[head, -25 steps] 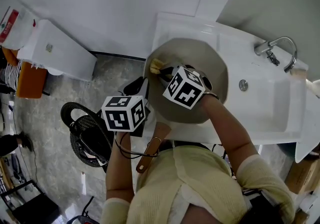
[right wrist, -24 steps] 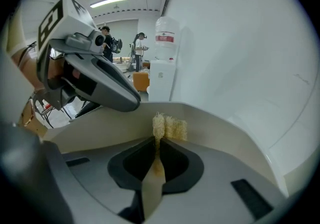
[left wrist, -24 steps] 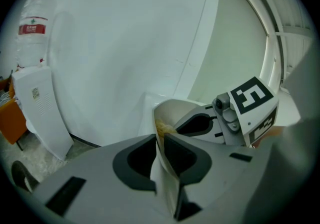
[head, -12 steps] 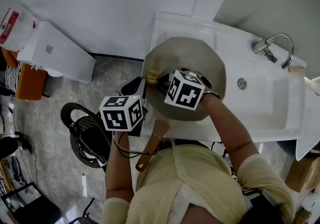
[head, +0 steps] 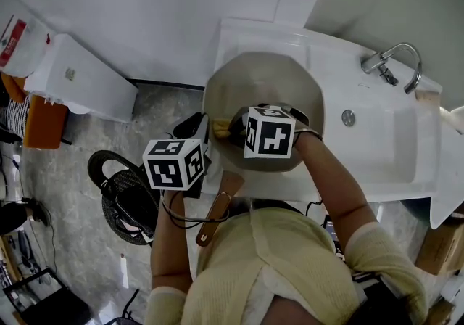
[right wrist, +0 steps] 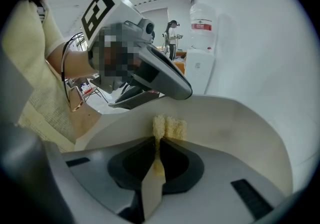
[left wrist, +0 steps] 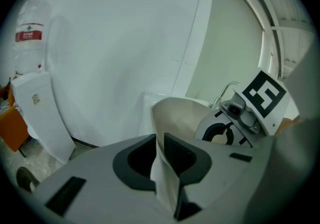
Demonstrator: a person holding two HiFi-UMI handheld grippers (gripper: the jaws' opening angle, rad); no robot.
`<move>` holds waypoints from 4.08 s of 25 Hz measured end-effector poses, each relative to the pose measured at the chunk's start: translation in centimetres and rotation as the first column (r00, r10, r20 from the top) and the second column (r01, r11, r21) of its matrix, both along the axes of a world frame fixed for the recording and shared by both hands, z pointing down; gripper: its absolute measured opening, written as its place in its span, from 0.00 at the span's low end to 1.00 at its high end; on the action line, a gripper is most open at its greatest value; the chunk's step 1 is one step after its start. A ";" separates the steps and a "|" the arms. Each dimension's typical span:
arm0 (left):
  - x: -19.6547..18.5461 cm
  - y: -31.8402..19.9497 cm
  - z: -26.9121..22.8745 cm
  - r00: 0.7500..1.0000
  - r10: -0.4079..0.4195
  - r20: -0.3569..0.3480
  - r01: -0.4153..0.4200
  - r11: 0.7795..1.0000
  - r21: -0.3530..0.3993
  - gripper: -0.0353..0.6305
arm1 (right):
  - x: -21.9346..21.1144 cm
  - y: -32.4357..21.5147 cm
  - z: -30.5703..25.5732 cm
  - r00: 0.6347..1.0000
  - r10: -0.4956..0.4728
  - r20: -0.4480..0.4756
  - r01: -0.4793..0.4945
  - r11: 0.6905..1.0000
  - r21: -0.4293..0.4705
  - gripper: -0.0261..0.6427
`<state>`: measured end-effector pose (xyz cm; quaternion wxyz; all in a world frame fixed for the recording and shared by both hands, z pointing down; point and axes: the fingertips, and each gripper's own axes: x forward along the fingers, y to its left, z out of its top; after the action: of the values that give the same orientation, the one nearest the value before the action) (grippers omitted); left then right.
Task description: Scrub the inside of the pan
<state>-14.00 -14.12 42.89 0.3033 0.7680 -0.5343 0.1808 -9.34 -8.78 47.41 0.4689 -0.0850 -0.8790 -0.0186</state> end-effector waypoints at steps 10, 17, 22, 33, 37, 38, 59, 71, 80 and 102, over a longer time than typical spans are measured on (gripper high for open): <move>0.2 0.5 -0.1 1.000 0.017 0.011 -0.018 1.000 0.008 0.21 | 2.5 3.0 -0.6 0.992 -0.111 -0.057 0.105 0.989 -0.101 0.11; 0.0 0.6 -0.5 1.000 0.001 0.031 -0.002 0.999 0.034 0.21 | 4.7 -1.9 -2.7 0.996 0.086 -0.014 -0.085 0.993 0.078 0.11; -0.2 0.2 -0.9 0.999 -0.011 0.039 0.009 0.999 0.053 0.21 | 6.8 -7.6 -3.8 0.953 0.300 0.040 -0.299 0.917 0.265 0.11; 0.2 -1.1 -1.2 0.999 -0.012 0.051 0.008 0.997 0.073 0.21 | 8.2 -14.7 -3.6 0.900 0.432 0.056 -0.366 0.681 0.635 0.11; 0.0 -1.4 -1.1 0.999 -0.019 0.042 0.016 0.997 0.070 0.21 | 8.2 -15.5 -2.7 0.901 0.434 0.032 -0.344 0.665 0.663 0.11; -0.1 -1.5 -1.0 0.999 -0.021 0.037 0.018 0.997 0.069 0.21 | 8.2 -15.7 -2.6 0.898 0.438 0.034 -0.349 0.664 0.661 0.11; 0.1 -1.4 -0.7 0.999 -0.019 0.027 0.017 0.998 0.057 0.21 | 6.4 -15.0 1.7 0.916 0.397 -0.065 -0.295 0.772 0.563 0.11; 0.0 -1.0 -0.7 0.999 -0.010 0.035 0.008 0.998 0.055 0.21 | 5.4 -12.4 3.1 0.923 0.372 -0.100 -0.311 0.873 0.375 0.11; 0.0 -0.9 -0.5 0.999 0.007 0.034 -0.008 0.999 0.045 0.21 | 4.5 -10.2 2.9 0.932 0.344 -0.115 -0.309 0.919 0.243 0.11; 0.2 -0.4 -0.3 0.999 0.017 0.049 -0.019 0.999 0.049 0.21 | 2.3 -2.7 2.6 0.957 0.243 -0.160 -0.259 0.962 -0.087 0.11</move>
<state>-13.81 -14.54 42.59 0.2694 0.7756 -0.5388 0.1886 -7.01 -11.47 50.00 0.5260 0.0015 -0.8452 0.0946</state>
